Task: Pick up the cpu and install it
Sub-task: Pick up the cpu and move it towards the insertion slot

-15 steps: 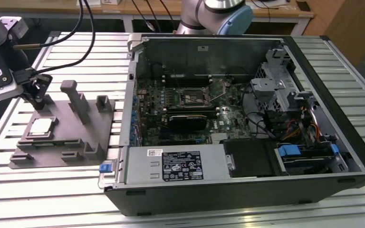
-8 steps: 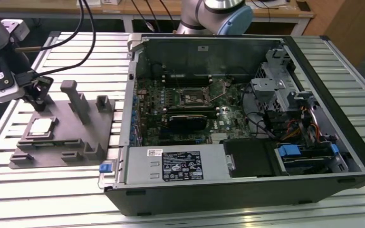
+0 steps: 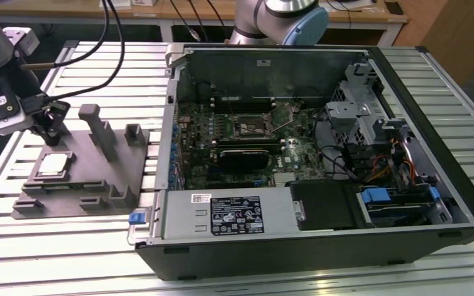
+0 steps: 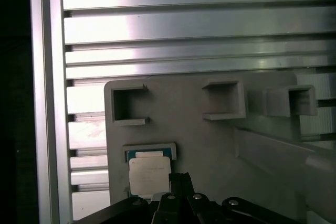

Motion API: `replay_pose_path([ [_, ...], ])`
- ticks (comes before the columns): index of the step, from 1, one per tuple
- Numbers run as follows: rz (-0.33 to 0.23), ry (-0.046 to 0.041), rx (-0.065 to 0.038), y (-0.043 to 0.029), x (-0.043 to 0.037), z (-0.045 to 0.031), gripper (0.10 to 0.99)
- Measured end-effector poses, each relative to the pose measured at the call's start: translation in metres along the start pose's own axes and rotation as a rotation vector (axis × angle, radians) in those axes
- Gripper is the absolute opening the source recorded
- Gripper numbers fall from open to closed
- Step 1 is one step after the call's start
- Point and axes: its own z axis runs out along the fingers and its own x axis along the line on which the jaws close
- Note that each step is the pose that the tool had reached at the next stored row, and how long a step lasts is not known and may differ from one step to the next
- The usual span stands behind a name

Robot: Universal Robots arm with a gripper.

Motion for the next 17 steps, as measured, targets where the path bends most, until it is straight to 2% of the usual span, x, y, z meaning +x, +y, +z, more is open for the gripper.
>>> replay_pose_path([
  [17,0.000,-0.0001,0.001,-0.0011,0.0004,0.0053,0.106],
])
